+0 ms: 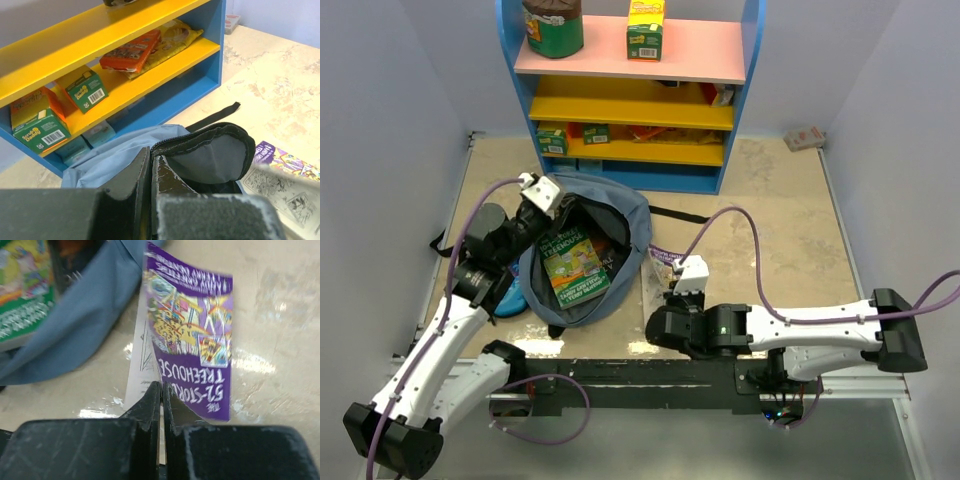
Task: Pack the student bag
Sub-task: Pick up the book from the center of the board, then place the book in the student bag.
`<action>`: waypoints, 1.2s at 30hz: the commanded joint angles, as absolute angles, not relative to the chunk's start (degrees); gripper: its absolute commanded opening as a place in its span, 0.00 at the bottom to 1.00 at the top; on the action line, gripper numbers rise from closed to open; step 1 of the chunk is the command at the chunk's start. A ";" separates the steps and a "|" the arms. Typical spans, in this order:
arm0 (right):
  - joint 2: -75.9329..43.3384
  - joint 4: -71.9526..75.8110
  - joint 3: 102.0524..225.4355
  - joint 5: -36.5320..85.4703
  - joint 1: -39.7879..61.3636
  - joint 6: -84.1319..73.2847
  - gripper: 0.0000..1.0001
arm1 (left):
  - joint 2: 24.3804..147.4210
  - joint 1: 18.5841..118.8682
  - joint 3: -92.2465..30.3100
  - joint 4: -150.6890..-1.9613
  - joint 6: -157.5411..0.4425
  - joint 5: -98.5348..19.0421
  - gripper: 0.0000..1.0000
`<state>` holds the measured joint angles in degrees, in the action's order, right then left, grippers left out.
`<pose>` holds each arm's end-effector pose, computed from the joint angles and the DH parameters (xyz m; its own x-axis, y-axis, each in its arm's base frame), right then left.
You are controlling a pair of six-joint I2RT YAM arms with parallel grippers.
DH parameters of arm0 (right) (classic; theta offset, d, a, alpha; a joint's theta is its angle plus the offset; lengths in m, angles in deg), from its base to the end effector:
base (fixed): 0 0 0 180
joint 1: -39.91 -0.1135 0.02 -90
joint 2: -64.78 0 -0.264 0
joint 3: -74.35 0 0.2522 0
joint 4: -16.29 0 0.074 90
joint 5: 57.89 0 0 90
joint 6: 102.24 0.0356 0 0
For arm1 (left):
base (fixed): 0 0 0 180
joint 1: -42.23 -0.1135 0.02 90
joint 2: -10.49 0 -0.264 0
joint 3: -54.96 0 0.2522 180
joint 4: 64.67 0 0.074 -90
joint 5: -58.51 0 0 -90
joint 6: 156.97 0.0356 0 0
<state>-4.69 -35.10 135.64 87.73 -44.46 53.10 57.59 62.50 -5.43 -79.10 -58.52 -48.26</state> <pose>0.0513 0.2207 0.2437 -0.5087 0.0704 -0.8580 -0.1405 0.9765 0.1634 0.1782 -0.0768 0.3627 0.0700 0.1241 -0.9898 0.5985 0.7886 0.1412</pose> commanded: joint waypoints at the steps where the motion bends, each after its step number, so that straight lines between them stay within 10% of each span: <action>1: -2.36 -37.28 151.45 98.45 -44.90 42.19 0.00 | 56.29 62.62 -4.50 -73.33 -60.38 -50.82 0.03; 22: -14.84 2.25 178.99 79.14 -46.92 -3.45 0.00 | 54.00 62.09 -3.36 -71.05 -64.50 -48.28 0.03; 36: -21.06 28.55 143.49 73.35 -45.78 -1.17 0.00 | 53.82 61.04 -6.43 -74.03 -73.64 -44.49 0.01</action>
<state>-16.45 20.92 147.88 76.75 -46.67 -4.27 55.27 61.47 -2.94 -77.89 -69.67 -44.76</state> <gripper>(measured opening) 0.013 0.065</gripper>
